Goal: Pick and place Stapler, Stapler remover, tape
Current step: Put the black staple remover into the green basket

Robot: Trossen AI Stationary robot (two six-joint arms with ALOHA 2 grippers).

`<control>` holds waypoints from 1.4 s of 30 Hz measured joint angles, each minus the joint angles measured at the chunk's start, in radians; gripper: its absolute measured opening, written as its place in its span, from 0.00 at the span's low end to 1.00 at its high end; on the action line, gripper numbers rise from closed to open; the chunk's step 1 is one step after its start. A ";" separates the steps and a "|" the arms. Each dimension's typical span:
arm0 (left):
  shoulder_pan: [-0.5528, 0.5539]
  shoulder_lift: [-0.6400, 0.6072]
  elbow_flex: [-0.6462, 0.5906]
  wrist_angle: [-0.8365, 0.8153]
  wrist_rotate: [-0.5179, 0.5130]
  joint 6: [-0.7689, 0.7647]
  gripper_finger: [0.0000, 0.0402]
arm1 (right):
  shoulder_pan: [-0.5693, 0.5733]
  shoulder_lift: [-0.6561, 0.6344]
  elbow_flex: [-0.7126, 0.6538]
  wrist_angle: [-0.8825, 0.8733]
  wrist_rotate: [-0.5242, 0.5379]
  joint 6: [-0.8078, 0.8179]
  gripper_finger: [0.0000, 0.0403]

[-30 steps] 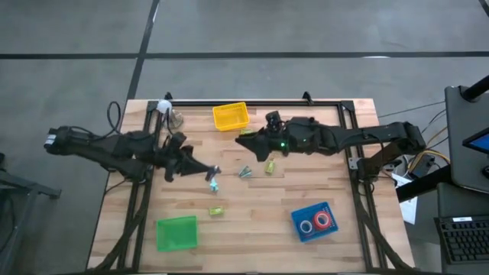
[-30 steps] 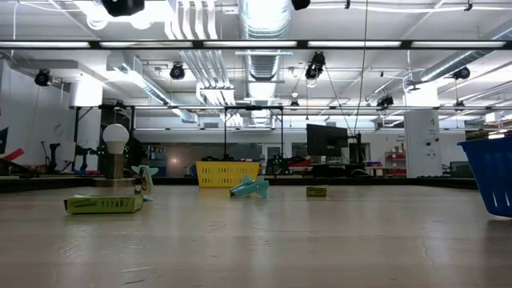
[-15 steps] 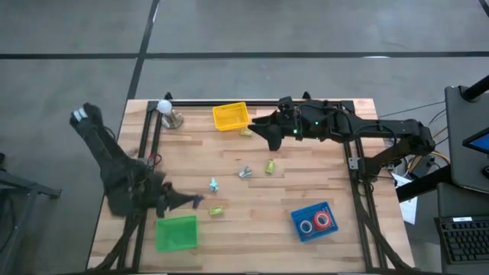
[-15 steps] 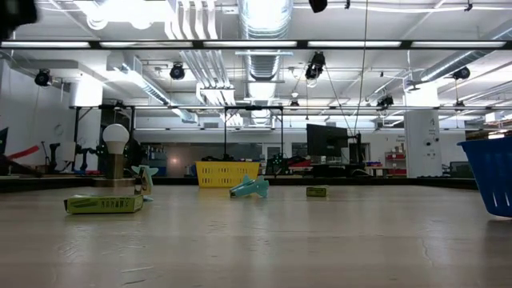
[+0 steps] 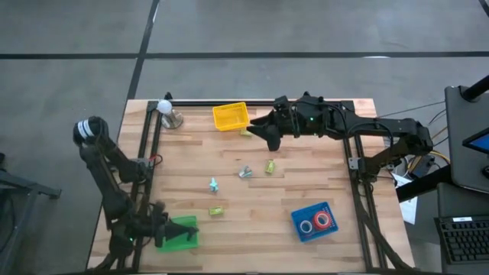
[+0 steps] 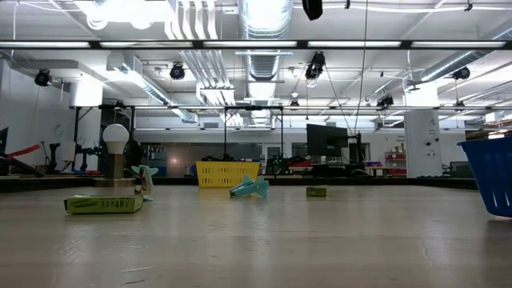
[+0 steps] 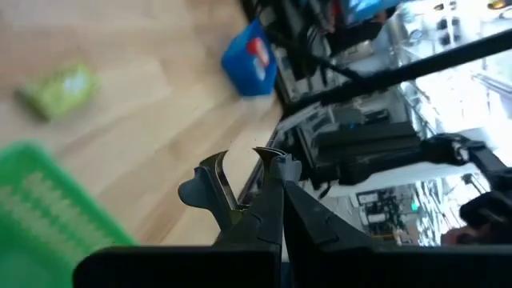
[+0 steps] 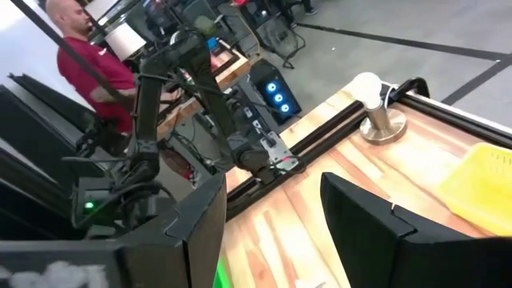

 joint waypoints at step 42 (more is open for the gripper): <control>0.130 -0.354 -0.153 -0.320 0.793 0.280 0.00 | -0.006 0.001 0.000 0.000 0.028 0.003 0.41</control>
